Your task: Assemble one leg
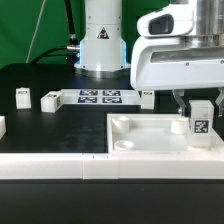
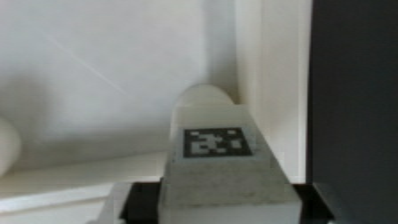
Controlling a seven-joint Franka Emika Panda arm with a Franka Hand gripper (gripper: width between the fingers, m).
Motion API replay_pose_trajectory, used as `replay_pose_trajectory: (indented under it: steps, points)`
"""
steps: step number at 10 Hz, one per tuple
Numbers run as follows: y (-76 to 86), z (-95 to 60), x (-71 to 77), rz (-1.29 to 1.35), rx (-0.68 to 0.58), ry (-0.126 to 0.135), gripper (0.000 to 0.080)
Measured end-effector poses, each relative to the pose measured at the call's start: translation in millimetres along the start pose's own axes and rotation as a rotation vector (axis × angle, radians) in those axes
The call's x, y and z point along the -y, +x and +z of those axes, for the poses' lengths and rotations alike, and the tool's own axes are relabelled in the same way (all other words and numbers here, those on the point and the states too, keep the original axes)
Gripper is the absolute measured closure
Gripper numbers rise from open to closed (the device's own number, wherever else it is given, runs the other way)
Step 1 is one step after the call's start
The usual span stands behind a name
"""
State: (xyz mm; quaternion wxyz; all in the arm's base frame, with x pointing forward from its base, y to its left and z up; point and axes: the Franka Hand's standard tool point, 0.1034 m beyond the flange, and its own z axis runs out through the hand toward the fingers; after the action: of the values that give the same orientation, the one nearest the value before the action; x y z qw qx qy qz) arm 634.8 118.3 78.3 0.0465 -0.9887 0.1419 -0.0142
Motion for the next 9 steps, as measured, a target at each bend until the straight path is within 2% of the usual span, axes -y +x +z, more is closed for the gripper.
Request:
replay_pose_trajectory:
  steps: [2, 9]
  points:
    - [-1.2, 2.4, -1.3, 0.314, -0.016, 0.017, 0.0509]
    - [-2.6, 3.7, 0.9, 1.130, -0.001, 0.038, 0.0509]
